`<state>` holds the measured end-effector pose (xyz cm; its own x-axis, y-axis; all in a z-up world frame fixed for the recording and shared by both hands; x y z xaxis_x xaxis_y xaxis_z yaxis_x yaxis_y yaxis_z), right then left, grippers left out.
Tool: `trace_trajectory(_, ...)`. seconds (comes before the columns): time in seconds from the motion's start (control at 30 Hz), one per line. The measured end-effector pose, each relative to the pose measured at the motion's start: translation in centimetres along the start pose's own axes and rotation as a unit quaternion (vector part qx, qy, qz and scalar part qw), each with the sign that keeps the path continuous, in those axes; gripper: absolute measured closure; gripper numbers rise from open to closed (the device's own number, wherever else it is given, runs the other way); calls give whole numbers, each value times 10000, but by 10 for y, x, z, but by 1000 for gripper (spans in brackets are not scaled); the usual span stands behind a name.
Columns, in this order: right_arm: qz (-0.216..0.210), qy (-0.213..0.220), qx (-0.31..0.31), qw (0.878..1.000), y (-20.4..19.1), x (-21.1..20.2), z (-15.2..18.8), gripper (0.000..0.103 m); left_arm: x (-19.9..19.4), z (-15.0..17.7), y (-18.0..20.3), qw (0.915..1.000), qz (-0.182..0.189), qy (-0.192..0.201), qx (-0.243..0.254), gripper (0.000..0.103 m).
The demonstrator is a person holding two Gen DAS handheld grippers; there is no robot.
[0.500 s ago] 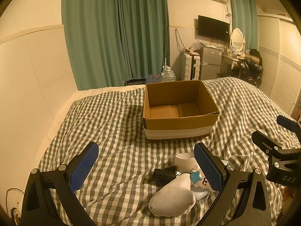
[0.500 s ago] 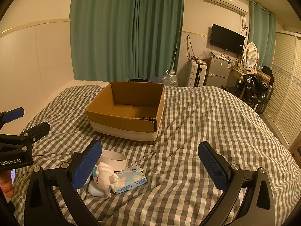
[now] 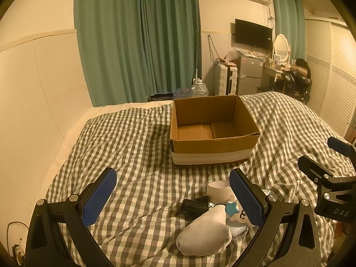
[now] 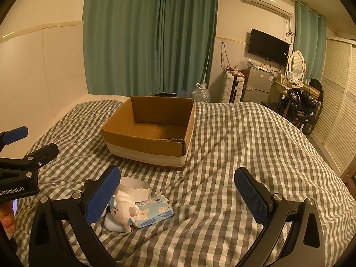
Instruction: Organize objects
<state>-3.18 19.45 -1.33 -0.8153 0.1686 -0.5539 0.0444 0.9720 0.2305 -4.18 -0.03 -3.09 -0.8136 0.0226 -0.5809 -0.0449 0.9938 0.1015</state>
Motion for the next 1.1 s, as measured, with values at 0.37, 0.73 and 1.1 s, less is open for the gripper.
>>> trace_trajectory(0.37,46,-10,29,10000,0,-3,0,0,1,2,0,10000,39,-20,2,0)
trace_trajectory(0.73,36,-144,-19,9999,-6,2,1,0,4,5,-4,9999,61,-82,-83,0)
trace_trajectory(1.1,93,-121,9,9999,-4,3,0,0,3,5,-4,9999,81,-58,-70,0)
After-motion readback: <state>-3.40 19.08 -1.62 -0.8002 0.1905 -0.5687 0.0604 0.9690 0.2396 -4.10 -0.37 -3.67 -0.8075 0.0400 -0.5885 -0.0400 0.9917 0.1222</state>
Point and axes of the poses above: each gripper's, at about its wrist camera, not at the fingertips, and x roughly the way its jaws point, y to its right, z to its underside, the point moved 5 cm from there along x, roughly the way its jaws point, and after that the axes turned 12 degrees about -x, right-handed, at the moved point
